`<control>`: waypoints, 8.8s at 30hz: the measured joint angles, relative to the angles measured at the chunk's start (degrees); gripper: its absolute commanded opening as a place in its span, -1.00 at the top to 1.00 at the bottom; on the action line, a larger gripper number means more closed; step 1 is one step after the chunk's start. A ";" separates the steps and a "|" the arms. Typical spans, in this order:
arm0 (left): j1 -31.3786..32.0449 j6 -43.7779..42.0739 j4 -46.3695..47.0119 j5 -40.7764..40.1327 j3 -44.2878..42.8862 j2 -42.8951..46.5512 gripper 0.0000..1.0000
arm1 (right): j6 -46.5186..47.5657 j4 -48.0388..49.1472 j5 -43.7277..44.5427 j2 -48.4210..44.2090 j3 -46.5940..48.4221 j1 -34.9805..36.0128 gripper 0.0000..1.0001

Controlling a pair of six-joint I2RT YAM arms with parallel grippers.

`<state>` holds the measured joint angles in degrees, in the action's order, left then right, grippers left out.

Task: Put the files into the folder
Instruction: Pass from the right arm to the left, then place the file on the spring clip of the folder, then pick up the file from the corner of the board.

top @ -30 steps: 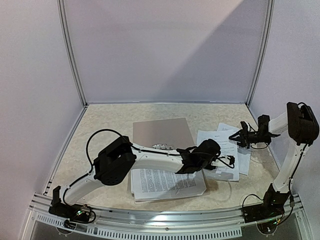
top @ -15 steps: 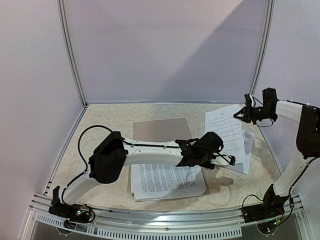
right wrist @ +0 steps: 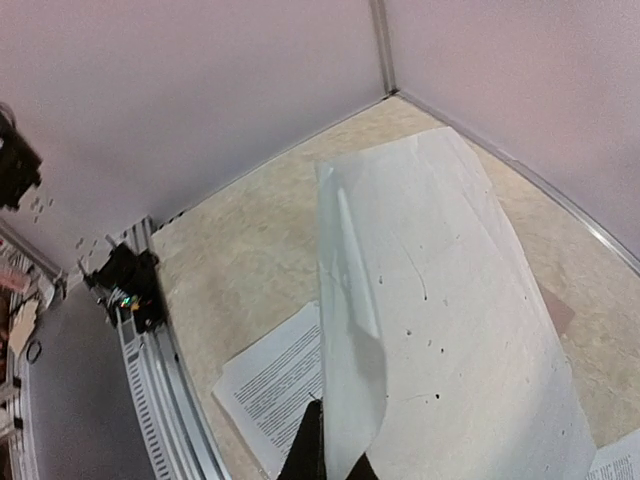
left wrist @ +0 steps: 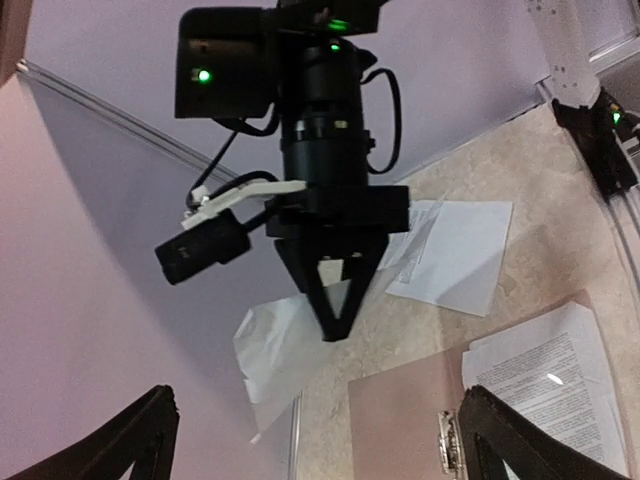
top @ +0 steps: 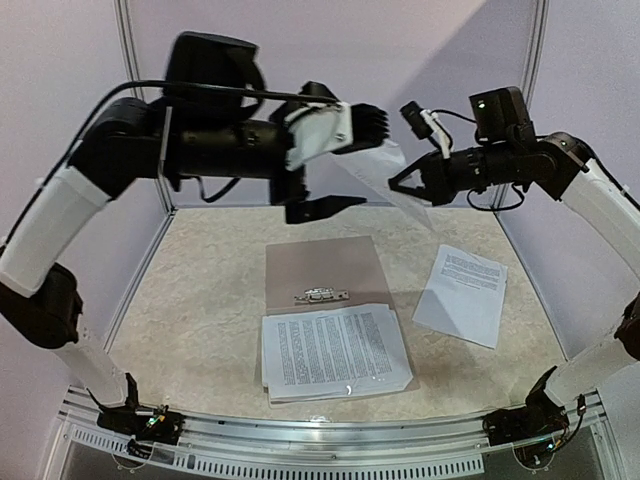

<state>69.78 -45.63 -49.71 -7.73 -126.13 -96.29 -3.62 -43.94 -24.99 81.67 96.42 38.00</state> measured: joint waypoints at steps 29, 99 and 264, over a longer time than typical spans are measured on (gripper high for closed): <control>-12.37 15.50 -14.51 26.67 24.04 15.56 1.00 | 6.21 0.26 6.34 7.61 6.12 24.26 0.95; -39.26 37.51 9.97 30.27 19.02 13.14 1.00 | -6.27 41.57 9.40 -1.57 -15.56 5.60 1.00; -8.72 11.67 23.82 -2.05 9.84 -33.64 -0.57 | -16.76 21.59 11.17 4.81 -51.39 -52.72 0.19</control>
<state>61.06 -33.95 -25.89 -9.78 -116.29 -129.93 -20.38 -22.35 -13.82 86.48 45.04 -14.72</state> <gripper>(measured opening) 0.775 0.448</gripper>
